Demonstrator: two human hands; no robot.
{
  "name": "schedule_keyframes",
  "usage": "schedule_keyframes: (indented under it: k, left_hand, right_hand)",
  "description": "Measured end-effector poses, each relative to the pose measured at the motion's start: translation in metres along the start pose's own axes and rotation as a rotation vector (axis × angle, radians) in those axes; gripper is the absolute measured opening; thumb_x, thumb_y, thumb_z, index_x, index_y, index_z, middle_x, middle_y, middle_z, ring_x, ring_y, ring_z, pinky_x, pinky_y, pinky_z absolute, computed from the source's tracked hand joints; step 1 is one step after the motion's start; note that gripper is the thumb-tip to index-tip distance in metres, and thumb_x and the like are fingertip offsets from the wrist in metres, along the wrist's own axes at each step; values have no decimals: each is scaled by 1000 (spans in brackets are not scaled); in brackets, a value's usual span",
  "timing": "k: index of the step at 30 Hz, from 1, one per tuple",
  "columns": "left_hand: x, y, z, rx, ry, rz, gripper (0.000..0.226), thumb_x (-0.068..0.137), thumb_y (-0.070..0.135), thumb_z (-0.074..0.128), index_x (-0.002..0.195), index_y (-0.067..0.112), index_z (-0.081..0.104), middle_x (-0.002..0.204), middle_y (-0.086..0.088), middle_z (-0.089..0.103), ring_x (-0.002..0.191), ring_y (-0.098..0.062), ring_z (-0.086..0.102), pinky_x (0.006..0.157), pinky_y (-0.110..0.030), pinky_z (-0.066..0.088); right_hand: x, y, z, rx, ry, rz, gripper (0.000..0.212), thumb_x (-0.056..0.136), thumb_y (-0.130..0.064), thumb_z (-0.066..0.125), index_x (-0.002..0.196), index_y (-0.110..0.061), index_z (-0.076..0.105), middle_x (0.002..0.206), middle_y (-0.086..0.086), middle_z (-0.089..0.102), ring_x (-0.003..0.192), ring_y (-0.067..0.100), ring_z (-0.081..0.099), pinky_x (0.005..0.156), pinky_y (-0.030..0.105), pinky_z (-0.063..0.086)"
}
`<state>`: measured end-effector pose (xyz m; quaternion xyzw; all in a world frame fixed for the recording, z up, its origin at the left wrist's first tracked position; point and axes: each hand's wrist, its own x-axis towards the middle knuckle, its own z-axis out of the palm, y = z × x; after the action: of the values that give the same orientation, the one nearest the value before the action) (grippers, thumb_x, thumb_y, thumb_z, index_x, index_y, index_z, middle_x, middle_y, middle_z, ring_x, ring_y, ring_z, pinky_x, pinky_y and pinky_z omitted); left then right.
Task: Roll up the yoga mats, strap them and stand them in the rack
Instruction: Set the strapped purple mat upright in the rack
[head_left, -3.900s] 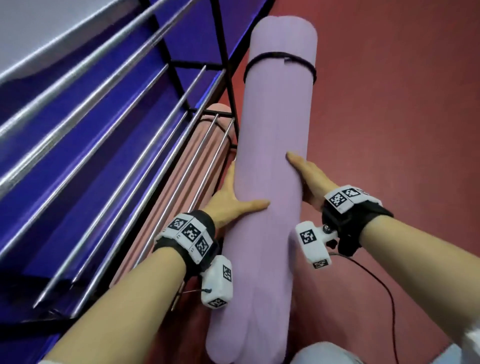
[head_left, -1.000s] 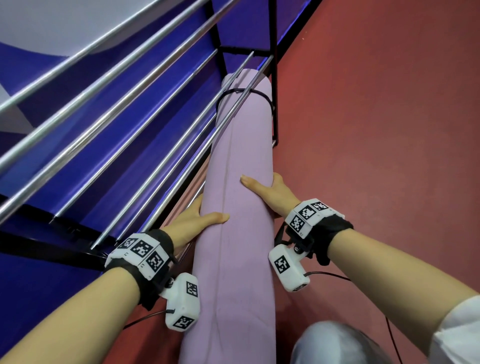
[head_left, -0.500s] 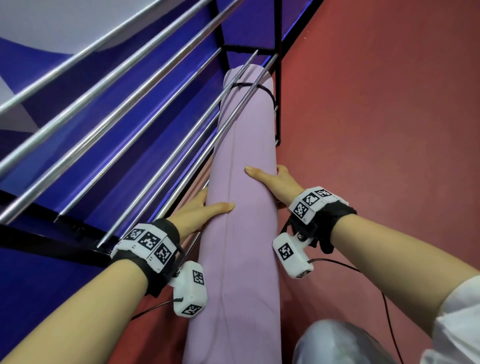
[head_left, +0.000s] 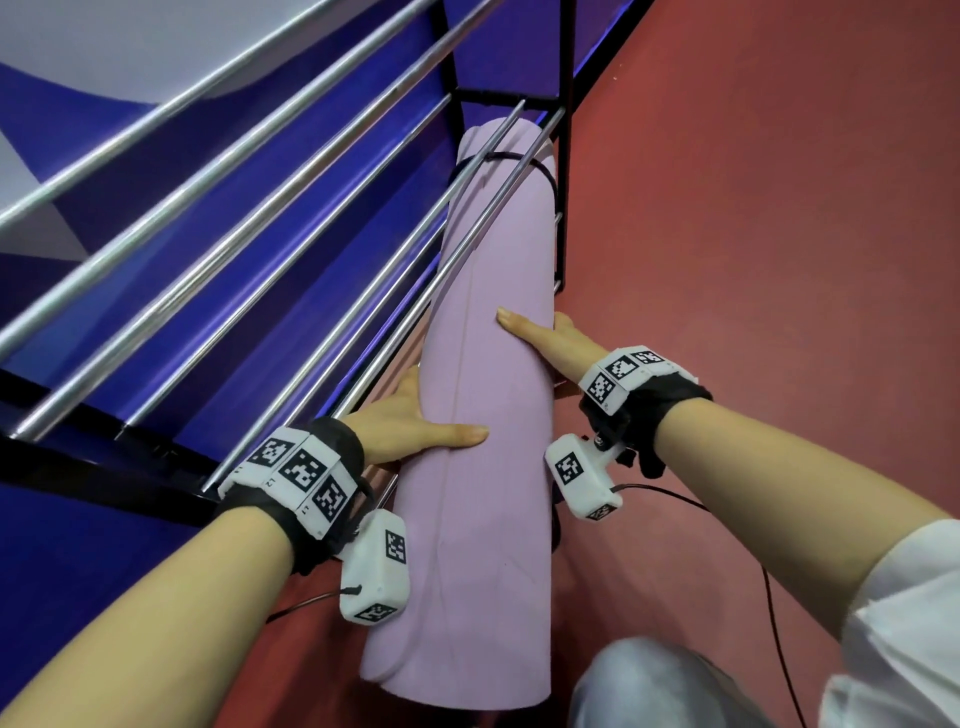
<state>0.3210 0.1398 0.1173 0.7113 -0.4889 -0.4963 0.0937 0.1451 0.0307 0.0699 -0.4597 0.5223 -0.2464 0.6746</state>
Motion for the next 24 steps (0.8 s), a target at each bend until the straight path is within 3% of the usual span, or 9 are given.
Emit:
schedule_keyframes:
  k: [2,6,9,12,15,16,18,20,24]
  left_hand:
    - [-2,0,-2,19,1,0,129,46,60,80,147,36,4,135,5,48,114,-16,54,99,-36,45]
    - [-2,-2,-3,23,2,14,123,50,57,82,147,35,8,130,6,53,110,-14,58,97,-35,47]
    - [-3,-3,-4,25,5,1,130,39,66,78,147,34,13,128,8,55,109,-14,60,97,-39,48]
    - [-5,0,-4,59,33,-2,129,42,73,75,148,31,14,131,6,54,110,-15,59,97,-36,47]
    - [-5,1,-3,57,111,-7,109,61,65,73,147,22,22,134,4,51,109,-16,56,91,-27,42]
    - [-6,1,-3,57,107,-9,110,60,67,72,147,21,21,134,4,51,109,-15,55,91,-27,42]
    - [-7,2,-4,71,74,-21,123,47,76,66,148,23,19,135,4,50,113,-16,55,97,-30,43]
    - [-9,2,-4,67,60,-16,127,43,76,64,148,24,16,137,4,49,117,-17,54,102,-34,42]
    - [-12,6,-3,89,52,-32,110,69,62,68,150,22,3,143,1,41,122,-19,50,104,-32,39]
  right_hand:
    - [-12,12,-3,113,-98,58,71,80,-53,65,137,-28,32,126,-4,56,101,17,62,70,32,54]
    - [-32,55,8,344,-288,195,76,74,-49,73,136,-22,38,126,5,61,109,24,63,73,40,57]
    - [-33,58,14,376,-229,139,72,75,-37,76,134,-12,42,123,10,63,105,25,65,73,38,58]
    - [-30,53,14,350,-178,97,63,77,-35,75,128,-9,48,116,9,66,101,23,67,75,36,57]
    - [-27,48,10,270,-146,93,27,85,-35,67,103,-21,53,102,1,67,90,17,67,71,34,55]
    - [-25,45,9,258,-134,91,23,85,-36,66,99,-24,52,100,0,67,90,17,66,73,36,55]
    - [-23,40,10,238,-123,92,27,82,-40,68,99,-24,54,102,1,68,92,20,67,78,40,55]
    - [-21,40,13,228,-119,89,43,79,-44,71,111,-20,57,105,3,70,94,22,68,81,44,56]
    - [-15,42,16,208,-120,80,63,72,-52,74,123,-19,56,108,3,71,96,23,69,83,48,55]
